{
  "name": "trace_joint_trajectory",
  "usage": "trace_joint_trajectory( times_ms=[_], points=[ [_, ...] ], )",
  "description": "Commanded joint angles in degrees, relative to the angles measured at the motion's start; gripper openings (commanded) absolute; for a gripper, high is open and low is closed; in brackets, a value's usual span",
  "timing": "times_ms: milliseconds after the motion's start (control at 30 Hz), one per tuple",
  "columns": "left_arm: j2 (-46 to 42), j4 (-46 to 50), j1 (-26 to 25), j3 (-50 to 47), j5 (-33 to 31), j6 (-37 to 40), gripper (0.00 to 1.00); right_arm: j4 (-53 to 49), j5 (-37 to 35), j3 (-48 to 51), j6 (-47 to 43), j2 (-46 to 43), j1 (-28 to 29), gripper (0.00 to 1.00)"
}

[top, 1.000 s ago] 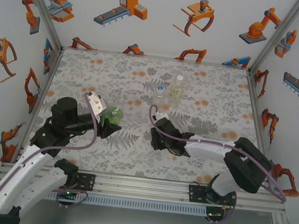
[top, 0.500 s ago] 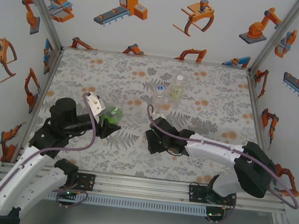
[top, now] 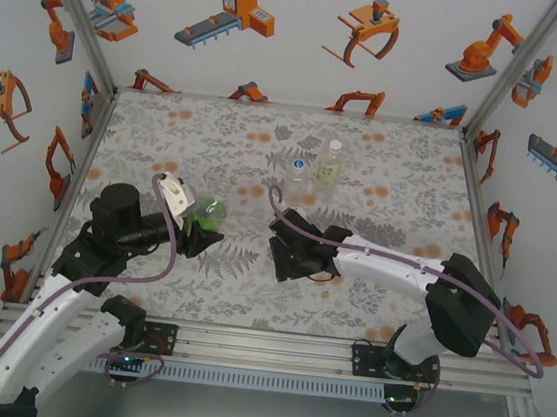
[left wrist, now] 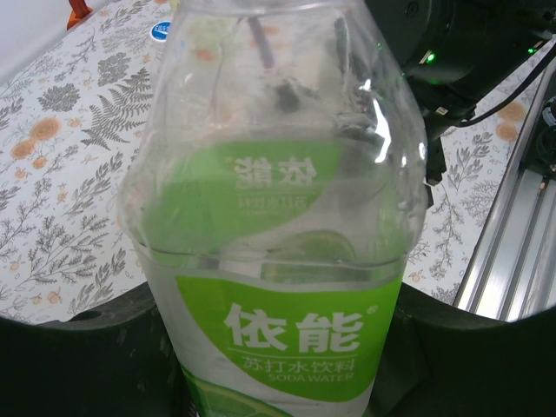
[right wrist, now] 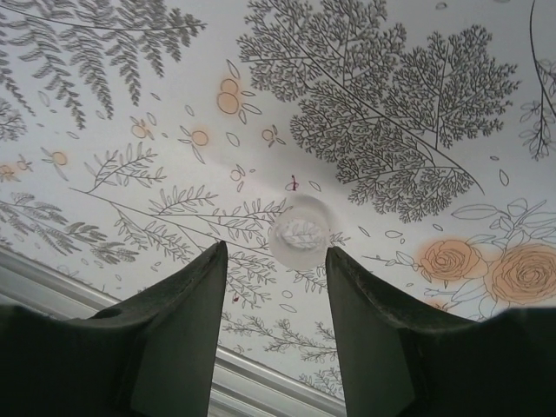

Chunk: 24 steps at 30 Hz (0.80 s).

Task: Screw on the bottle caps

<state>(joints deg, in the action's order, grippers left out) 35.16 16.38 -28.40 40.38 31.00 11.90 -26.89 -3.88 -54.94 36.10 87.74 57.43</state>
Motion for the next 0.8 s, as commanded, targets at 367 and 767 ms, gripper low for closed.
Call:
trace_joint_trajectory(
  times_ms=[367, 767],
  points=[
    [0.17, -0.05, 0.1, 0.04, 0.61, 0.32, 0.1, 0.79, 1.51, 1.72, 3.06, 2.27, -1.09, 0.42],
    [0.57, -0.1, 0.11, 0.21, 0.77, 0.41, 0.11, 0.99, 1.77, 2.25, 3.32, 4.23, -1.1, 0.42]
  ],
)
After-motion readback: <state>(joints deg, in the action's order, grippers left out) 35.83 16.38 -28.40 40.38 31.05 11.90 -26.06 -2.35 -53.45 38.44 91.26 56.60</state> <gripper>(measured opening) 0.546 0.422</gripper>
